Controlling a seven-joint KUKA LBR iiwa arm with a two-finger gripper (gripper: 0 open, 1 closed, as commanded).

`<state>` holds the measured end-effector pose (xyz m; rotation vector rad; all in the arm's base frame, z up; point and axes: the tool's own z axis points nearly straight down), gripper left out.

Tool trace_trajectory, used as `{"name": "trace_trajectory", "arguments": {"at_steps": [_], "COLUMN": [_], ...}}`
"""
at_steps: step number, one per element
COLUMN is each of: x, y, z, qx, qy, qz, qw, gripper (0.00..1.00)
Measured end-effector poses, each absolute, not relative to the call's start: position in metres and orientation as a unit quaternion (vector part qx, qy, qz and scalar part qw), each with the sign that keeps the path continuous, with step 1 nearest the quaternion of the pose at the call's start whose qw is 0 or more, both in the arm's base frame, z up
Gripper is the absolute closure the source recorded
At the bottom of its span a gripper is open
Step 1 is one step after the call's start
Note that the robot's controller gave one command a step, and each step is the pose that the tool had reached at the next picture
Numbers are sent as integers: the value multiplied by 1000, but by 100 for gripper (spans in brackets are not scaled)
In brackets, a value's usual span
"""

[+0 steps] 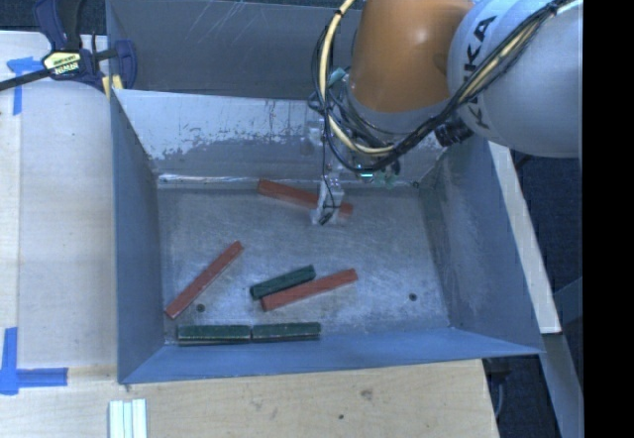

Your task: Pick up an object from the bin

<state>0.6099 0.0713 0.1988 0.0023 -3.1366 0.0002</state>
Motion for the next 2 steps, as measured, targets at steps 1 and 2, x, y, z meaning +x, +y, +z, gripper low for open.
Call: {"name": "trace_trajectory", "arguments": {"at_steps": [1,2], "x": [610,583], "y": [108,154], "z": [68,111], "qx": [77,291], "qy": [-997,-957], "qz": [-1,-1], "qw": [-2,-3], "gripper": [0,0]}}
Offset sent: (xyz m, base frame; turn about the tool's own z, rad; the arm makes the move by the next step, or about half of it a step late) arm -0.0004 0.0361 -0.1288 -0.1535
